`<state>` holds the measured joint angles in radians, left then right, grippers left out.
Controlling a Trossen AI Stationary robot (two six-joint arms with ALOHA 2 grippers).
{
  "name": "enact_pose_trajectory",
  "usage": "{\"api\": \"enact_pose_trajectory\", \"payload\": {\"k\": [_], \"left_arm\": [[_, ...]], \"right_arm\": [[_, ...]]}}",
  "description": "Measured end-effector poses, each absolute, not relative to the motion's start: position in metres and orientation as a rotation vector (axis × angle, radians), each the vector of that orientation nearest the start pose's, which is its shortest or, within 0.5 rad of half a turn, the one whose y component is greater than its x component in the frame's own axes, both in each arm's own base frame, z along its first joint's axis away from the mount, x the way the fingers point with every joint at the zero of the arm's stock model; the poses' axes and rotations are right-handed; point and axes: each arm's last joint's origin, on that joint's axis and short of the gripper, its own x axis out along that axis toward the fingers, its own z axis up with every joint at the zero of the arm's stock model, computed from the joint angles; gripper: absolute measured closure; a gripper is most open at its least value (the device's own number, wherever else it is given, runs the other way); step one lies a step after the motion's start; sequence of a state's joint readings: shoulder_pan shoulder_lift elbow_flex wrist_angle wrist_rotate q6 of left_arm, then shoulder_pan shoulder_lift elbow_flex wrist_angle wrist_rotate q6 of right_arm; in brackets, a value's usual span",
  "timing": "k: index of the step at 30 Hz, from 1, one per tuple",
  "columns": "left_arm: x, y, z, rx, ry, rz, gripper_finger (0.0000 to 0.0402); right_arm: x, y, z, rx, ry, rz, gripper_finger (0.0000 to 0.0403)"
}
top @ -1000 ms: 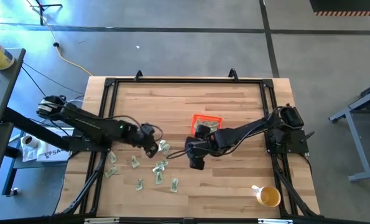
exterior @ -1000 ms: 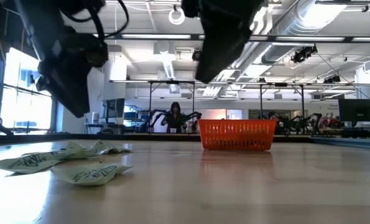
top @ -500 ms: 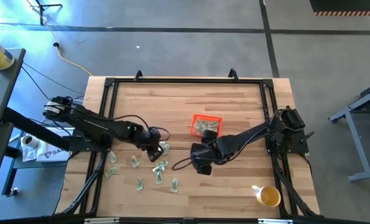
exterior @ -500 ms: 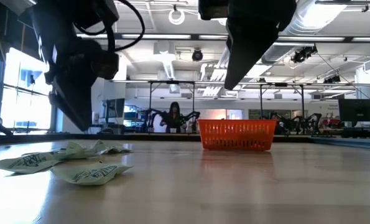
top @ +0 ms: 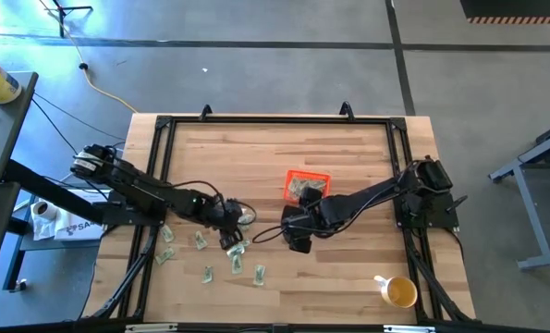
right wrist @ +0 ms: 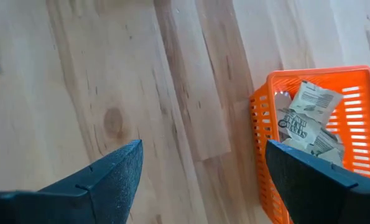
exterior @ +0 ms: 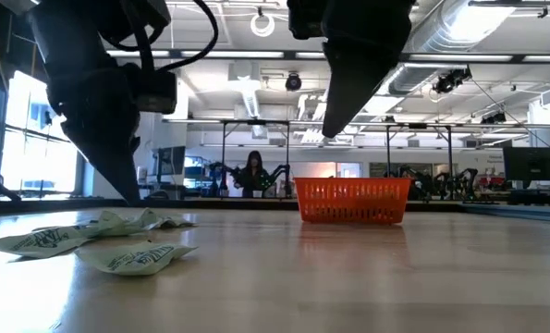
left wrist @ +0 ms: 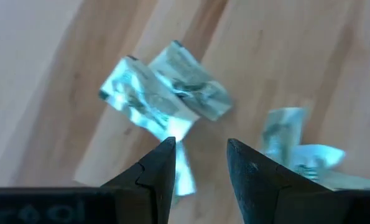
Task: Pick and place Stevia / Truvia into bins
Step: Put the green stevia packet into the orange basket
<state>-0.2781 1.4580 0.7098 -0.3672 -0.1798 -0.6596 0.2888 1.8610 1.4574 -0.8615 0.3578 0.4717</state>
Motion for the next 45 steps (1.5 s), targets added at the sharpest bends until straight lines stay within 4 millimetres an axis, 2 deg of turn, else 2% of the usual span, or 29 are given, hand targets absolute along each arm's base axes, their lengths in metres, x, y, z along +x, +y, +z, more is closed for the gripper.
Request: {"api": "enact_pose_trajectory", "payload": {"k": [9, 15, 20, 23, 25, 30, 34, 37, 41, 45], "left_arm": [[0.254, -0.065, 0.134, -0.201, 1.072, 0.313, 0.0222], [0.265, -0.065, 0.131, -0.129, 0.967, 0.344, 0.0232], [0.272, -0.064, 0.135, -0.066, 0.888, 0.347, 0.0300], [0.274, -0.057, 0.136, -0.073, 0.880, 0.375, 0.0361], [0.275, -0.050, 0.136, -0.078, 0.882, 0.392, 0.0380], [0.285, -0.031, 0.144, -0.128, 0.937, 0.357, 0.0365], [0.292, -0.006, 0.164, -0.430, 1.080, 0.396, 0.0371], [0.292, 0.011, 0.171, -0.619, 1.105, 0.475, 0.0360], [0.292, 0.016, 0.169, -0.727, 1.099, 0.513, 0.0299], [0.292, 0.011, 0.156, -0.742, 1.168, 0.529, 0.0224]], "right_arm": [[0.362, 0.091, 0.225, 0.024, 1.133, -0.360, 0.0076], [0.362, 0.091, 0.225, 0.058, 1.125, -0.393, 0.0076], [0.359, 0.090, 0.224, 0.107, 1.146, -0.440, 0.0076], [0.354, 0.094, 0.223, 0.123, 1.162, -0.469, 0.0076], [0.351, 0.100, 0.223, 0.111, 1.165, -0.487, 0.0076], [0.341, 0.116, 0.222, 0.151, 1.170, -0.529, 0.0076], [0.333, 0.125, 0.222, 0.225, 1.172, -0.606, 0.0076], [0.329, 0.129, 0.222, 0.278, 1.165, -0.658, 0.0076], [0.328, 0.130, 0.222, 0.289, 1.132, -0.694, 0.0076], [0.329, 0.129, 0.222, 0.272, 1.108, -0.711, 0.0076]]}}
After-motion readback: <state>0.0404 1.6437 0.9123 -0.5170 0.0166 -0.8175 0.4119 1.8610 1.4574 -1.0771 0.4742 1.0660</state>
